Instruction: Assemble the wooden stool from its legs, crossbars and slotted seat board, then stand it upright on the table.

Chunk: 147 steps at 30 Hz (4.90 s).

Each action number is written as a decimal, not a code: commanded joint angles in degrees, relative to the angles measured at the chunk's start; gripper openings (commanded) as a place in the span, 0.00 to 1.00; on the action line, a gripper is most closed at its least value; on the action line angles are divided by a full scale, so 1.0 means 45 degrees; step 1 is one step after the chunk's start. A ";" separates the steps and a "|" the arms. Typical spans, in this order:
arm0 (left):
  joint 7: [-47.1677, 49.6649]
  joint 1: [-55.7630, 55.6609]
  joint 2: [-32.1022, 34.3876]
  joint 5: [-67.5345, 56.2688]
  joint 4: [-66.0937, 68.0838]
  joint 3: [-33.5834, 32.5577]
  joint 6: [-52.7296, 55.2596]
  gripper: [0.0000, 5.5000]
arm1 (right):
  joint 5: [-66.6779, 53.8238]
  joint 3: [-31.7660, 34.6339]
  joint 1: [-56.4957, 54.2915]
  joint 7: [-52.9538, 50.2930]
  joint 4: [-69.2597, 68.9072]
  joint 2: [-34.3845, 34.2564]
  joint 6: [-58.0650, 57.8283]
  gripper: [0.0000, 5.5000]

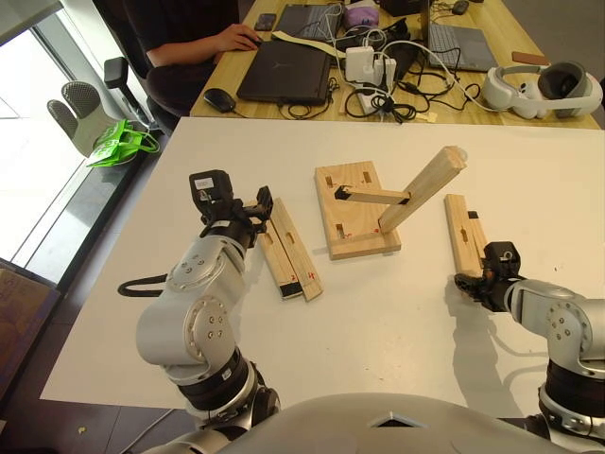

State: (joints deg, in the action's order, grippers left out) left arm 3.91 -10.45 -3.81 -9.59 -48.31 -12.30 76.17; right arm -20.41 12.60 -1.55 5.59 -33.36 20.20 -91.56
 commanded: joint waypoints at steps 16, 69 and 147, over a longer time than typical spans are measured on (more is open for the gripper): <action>-0.0201 -0.0603 0.0227 -0.0176 0.0640 -0.0260 -0.0304 0.60 | 0.0443 -0.0012 -0.2537 -0.0131 -0.0008 -0.2502 0.4409 0.37; -0.0136 -0.5662 -0.1763 -0.2373 0.2416 -0.3628 0.0991 0.60 | -0.2050 0.0794 -0.8811 0.0238 0.3247 -0.2501 0.9893 0.37; 0.9664 -0.4109 -0.2790 -2.1575 0.3144 0.2817 -1.9558 0.60 | -0.6613 -0.0997 -0.8980 0.1354 0.4691 -0.3422 1.0868 0.37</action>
State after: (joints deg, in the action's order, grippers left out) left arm 47.77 -27.56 -11.28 -107.36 -33.43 0.54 -12.21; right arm -50.97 8.05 -42.24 12.89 -12.60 4.65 -42.05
